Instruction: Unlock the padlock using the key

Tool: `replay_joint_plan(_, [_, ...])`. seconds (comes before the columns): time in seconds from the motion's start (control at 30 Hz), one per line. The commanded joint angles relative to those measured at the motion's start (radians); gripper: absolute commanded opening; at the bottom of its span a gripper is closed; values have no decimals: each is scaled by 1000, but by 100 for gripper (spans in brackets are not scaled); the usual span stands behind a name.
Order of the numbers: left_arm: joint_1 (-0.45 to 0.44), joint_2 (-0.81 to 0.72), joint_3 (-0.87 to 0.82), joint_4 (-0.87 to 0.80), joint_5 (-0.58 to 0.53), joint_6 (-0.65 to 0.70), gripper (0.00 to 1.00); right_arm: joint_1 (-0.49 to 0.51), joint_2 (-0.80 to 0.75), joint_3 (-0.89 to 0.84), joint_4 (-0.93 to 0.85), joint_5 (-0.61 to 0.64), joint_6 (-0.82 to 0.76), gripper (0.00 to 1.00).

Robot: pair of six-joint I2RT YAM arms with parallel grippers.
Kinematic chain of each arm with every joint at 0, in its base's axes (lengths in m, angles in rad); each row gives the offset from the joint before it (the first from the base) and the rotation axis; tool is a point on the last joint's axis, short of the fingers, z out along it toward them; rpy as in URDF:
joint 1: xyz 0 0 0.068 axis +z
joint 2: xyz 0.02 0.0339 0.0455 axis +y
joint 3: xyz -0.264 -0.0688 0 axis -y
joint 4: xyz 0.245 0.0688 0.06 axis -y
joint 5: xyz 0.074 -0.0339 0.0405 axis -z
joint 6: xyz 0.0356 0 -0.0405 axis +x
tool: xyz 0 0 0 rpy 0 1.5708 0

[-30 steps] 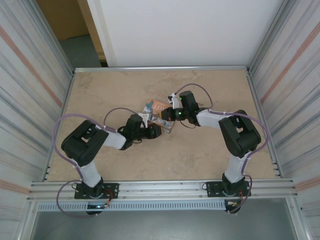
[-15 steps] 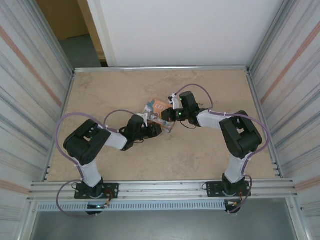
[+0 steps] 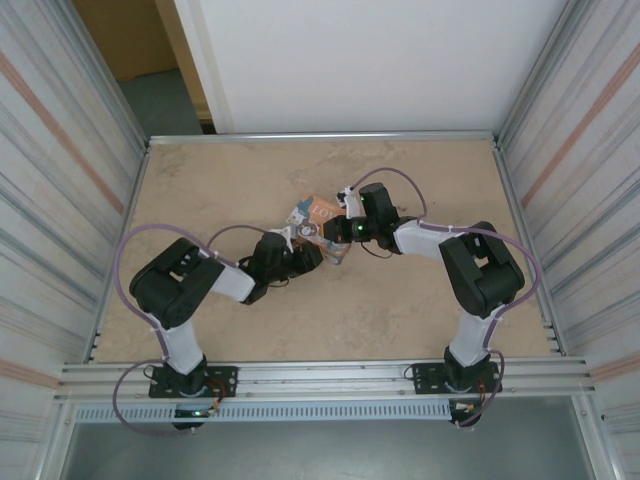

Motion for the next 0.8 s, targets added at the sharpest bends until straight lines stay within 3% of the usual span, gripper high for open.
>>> replay_joint_plan(0.0, [-1,35,-13,14,-58,-42,40,22,1,-35,-106,2,-16,0])
replay_joint_plan(0.5, [19,30,-16,1,-76,-72,43,28,1,-31,-113,5,-16,0])
replay_joint_plan(0.77, [27,42,1,-25,-84,-96,39,33,-1,-30,-113,8,-18,0])
